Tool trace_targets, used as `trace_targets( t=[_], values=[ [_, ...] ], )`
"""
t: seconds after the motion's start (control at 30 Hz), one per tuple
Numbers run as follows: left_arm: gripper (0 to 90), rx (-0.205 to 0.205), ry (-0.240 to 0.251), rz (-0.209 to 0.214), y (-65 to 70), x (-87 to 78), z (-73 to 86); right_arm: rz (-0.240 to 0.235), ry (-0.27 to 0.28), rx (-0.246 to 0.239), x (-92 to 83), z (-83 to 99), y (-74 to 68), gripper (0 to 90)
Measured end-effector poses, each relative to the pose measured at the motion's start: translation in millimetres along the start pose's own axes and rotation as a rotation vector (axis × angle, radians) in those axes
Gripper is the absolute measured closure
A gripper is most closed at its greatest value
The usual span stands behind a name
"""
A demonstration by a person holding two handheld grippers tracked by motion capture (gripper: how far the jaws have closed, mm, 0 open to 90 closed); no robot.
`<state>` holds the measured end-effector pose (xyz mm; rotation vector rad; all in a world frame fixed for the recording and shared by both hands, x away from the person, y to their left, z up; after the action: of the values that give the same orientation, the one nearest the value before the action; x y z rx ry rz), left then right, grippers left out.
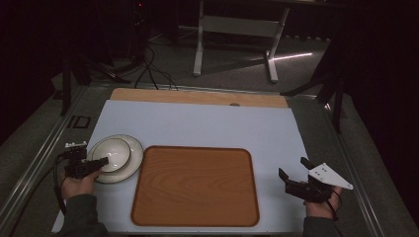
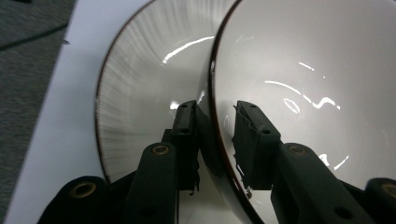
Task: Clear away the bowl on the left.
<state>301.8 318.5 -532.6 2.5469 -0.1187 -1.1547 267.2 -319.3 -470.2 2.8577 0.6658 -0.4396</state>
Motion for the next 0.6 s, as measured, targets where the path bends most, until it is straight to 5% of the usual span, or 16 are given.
trace_targets(
  t=[0.33,0.6],
  values=[
    [79.2,-0.091,0.002,0.122,-3.4,1.2,1.5,0.002,-0.003,-0.001,-0.1,0.0,0.2,13.3],
    [80.4,-0.124,0.016,0.149,-7.3,-0.3,2.9,0.003,-0.001,0.000,-0.6,-0.2,0.5,13.3]
  ],
)
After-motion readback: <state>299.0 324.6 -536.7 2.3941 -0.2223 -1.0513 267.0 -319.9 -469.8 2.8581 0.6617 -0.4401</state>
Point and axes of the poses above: each handheld gripper's, and its own axes: x roughly forward along the jaws, z roughly out of its underside, y roughly to its right, the point moved 2 cm from there along x, roughly forward along the jaws, and after that the axes turned 3 degrees about y, right-handed, at the moved point
